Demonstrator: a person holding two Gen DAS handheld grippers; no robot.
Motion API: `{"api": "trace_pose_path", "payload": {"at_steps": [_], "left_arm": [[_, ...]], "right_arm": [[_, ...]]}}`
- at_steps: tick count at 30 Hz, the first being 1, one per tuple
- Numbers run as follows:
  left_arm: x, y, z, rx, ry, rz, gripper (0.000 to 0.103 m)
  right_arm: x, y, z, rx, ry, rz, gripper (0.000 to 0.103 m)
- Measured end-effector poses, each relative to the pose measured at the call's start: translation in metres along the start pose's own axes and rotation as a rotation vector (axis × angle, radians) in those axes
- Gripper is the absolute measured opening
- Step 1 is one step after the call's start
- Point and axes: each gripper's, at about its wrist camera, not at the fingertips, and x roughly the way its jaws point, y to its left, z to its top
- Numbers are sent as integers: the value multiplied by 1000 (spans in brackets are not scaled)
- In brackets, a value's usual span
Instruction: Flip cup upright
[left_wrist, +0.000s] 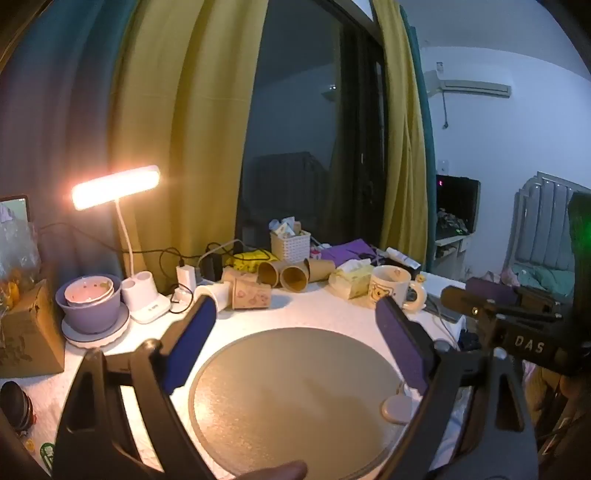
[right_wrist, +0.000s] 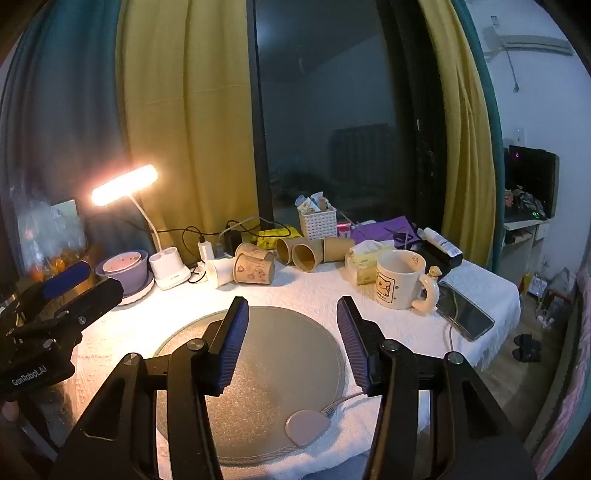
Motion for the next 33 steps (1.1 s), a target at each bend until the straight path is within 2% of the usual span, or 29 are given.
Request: {"api": "trace_pose_path", "payload": {"at_steps": [18,33], "left_arm": [[-2,-7,-10,-18,17,12,89],[2,-2,-8,-39,29,-7,89]], "right_arm": [[-2,1,2,-14,-8,-4,53],[-1,1,3,-15,-7,-3,53]]}}
